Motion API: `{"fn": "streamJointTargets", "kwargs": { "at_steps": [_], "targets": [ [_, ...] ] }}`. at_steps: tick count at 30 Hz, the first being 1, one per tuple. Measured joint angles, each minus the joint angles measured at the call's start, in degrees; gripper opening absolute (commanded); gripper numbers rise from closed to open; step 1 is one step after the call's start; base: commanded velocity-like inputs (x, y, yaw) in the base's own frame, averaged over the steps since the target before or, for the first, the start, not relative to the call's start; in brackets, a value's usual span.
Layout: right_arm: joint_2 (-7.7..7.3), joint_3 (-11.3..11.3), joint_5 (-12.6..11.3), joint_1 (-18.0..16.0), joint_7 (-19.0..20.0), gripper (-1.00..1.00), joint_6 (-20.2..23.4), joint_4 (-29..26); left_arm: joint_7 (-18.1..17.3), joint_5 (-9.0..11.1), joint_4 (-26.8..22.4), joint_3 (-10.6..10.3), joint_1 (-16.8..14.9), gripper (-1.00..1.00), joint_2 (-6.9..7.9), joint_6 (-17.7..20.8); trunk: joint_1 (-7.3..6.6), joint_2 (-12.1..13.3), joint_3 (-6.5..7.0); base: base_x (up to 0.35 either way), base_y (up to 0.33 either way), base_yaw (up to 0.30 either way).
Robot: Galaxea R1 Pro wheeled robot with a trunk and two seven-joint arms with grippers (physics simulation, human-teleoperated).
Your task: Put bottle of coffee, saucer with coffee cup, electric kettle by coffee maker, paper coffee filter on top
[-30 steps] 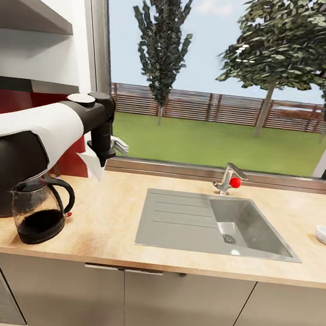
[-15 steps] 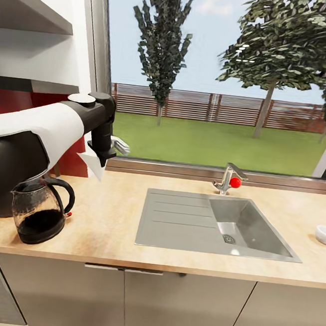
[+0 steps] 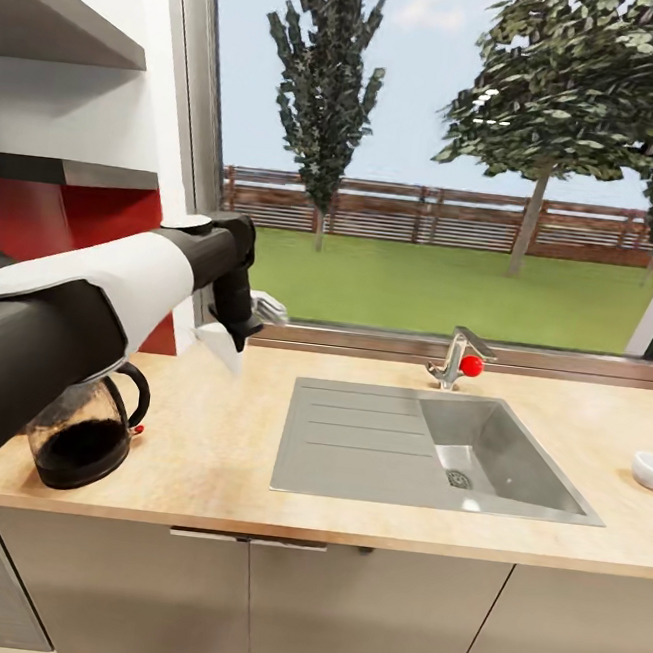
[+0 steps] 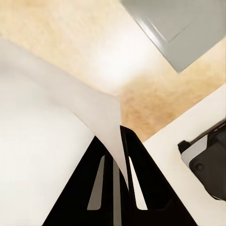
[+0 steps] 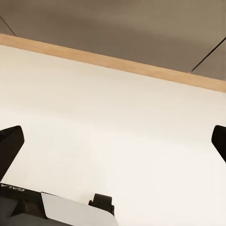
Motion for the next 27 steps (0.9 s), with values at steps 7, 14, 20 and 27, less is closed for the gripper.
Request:
{"fn": "streamJointTargets", "kwargs": {
  "at_steps": [7, 14, 20, 27],
  "targets": [
    [0.00, 0.01, 0.02, 0.00, 0.00, 1.00, 0.00, 0.00, 0.17, 0.32, 0.07, 0.57, -1.42, -1.00, 2.36, -0.02, 0.00, -0.01, 0.00, 0.000, 0.000, 0.000],
    [0.00, 0.02, 0.03, 0.00, 0.00, 1.00, 0.00, 0.00, 2.23, 7.44, -0.20, 3.33, -3.72, -1.00, 6.35, -0.39, 0.00, 0.00, 0.00, 0.000, 0.000, 0.000],
    [0.00, 0.07, 0.03, 0.00, 0.00, 1.00, 0.00, 0.07, 5.95, 10.99, -1.88, 3.96, -5.45, -1.00, 7.15, -0.79, 0.00, -0.01, 0.00, 0.000, 0.000, 0.000],
    [0.00, 0.08, 0.03, 0.01, 0.00, 1.00, 0.00, 0.07, 6.79, 11.43, -8.96, 4.78, -6.51, -1.00, 9.34, -0.86, 0.00, 0.00, 0.00, 0.000, 0.000, 0.000]
  ]
}}
